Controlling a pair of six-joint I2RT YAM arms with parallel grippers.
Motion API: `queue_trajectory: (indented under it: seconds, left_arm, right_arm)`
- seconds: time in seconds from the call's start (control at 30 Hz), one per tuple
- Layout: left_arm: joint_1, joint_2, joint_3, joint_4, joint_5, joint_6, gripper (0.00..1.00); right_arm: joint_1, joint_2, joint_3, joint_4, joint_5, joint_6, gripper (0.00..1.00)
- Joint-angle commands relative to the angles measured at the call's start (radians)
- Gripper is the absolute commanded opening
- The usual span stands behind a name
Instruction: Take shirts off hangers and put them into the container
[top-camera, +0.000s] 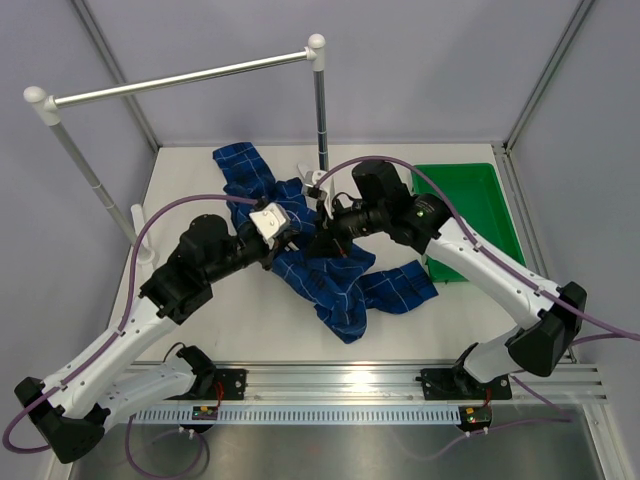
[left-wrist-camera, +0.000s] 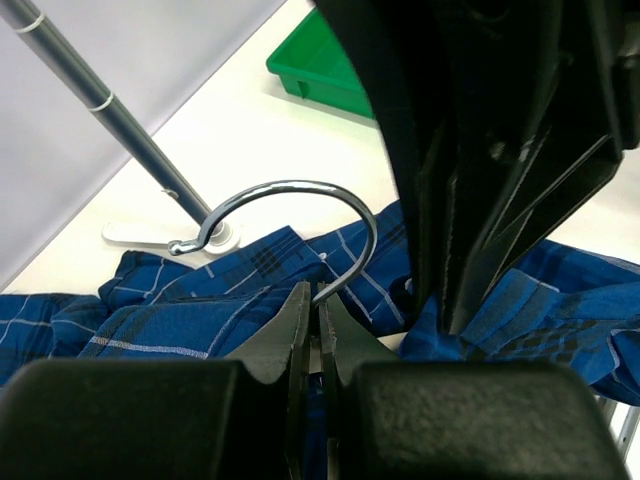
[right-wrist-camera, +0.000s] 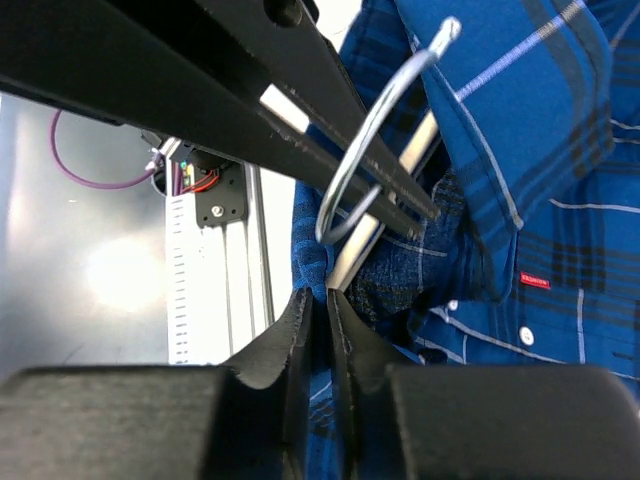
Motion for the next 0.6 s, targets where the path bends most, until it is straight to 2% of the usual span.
queue_trajectory:
  seconds: [0.0,0.2,0.57]
  left_arm:
    - [0.004,-0.017,0.004,0.075,-0.069,-0.007,0.00]
    - [0.013,0.012,0.015,0.074,-0.184,-0.035,0.00]
    - [0.019,0.032,0.021,0.095,-0.514,-0.101,0.00]
  right_arm:
    - [0.008,-0.064,0.002,0.026,0.061,0.004,0.15]
    - [0.007,-0.119,-0.030,0.017,0.098,0.017,0.00]
    - [0.011,-0.211,-0.116,0.000,0.135,0.055,0.00]
